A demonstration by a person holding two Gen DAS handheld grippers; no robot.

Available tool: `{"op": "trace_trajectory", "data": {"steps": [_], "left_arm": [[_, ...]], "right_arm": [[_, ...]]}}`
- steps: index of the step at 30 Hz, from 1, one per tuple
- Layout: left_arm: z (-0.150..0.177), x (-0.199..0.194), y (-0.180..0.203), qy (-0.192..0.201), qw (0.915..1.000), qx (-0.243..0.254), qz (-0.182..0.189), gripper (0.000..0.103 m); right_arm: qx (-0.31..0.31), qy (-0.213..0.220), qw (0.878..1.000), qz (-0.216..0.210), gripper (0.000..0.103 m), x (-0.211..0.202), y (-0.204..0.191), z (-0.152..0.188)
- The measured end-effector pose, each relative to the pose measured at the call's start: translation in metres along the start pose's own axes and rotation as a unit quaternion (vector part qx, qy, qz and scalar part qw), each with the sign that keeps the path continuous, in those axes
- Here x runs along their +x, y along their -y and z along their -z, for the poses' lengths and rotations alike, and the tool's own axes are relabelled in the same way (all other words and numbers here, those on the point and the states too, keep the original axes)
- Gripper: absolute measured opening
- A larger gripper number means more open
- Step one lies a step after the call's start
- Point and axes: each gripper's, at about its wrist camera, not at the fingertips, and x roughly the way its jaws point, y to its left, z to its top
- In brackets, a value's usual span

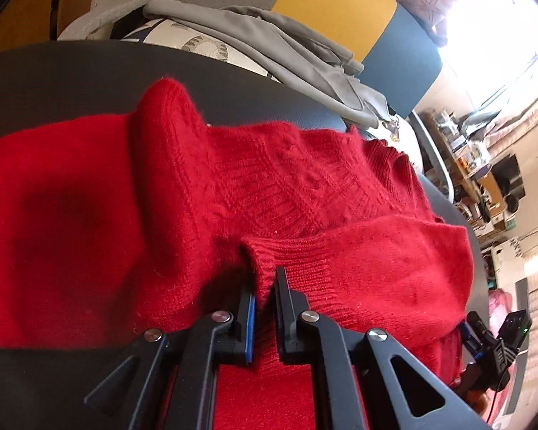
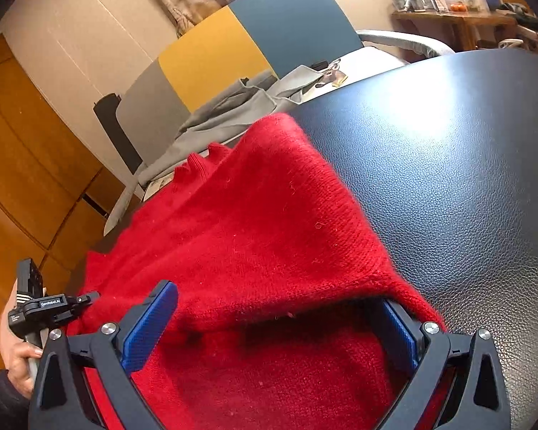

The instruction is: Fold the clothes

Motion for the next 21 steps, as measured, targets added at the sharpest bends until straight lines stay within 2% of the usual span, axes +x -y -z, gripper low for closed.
{"op": "trace_trajectory", "data": {"steps": [2,5,8,10,12,14,15,18,21], "left_arm": [[-0.002,-0.002,0.003,-0.003,0.9999,0.005,-0.009,0.008],[-0.009,-0.01,0.007,0.0,0.9993,0.013,-0.035,0.017],[-0.02,-0.026,0.011,0.015,0.9976,0.021,-0.065,0.02],[-0.03,-0.041,0.026,0.038,0.9978,0.043,-0.034,0.023],[-0.043,-0.048,0.056,0.055,0.9942,0.091,0.016,0.028],[-0.052,-0.043,0.087,0.046,0.9884,0.129,0.066,0.031],[-0.058,-0.035,0.111,0.028,0.9814,0.153,0.112,0.035],[-0.073,0.001,0.173,-0.041,0.9587,0.199,0.199,0.047],[-0.084,0.043,0.23,-0.088,0.9381,0.253,0.219,0.056]], "right_arm": [[-0.007,-0.002,1.0,0.008,0.103,0.001,-0.003,0.0],[-0.023,-0.005,0.999,0.025,0.103,0.003,-0.009,0.001],[-0.022,-0.004,1.0,0.022,0.103,0.003,-0.006,0.001],[-0.013,0.0,1.0,0.011,0.103,0.001,-0.002,0.001],[-0.002,0.005,1.0,-0.003,0.103,-0.001,0.003,0.0],[0.006,0.009,1.0,-0.013,0.103,-0.003,0.006,0.0],[0.009,0.011,1.0,-0.018,0.103,-0.003,0.008,0.0],[0.01,0.012,1.0,-0.02,0.103,-0.004,0.007,0.0],[0.009,0.013,1.0,-0.02,0.103,-0.003,0.007,0.001]]}}
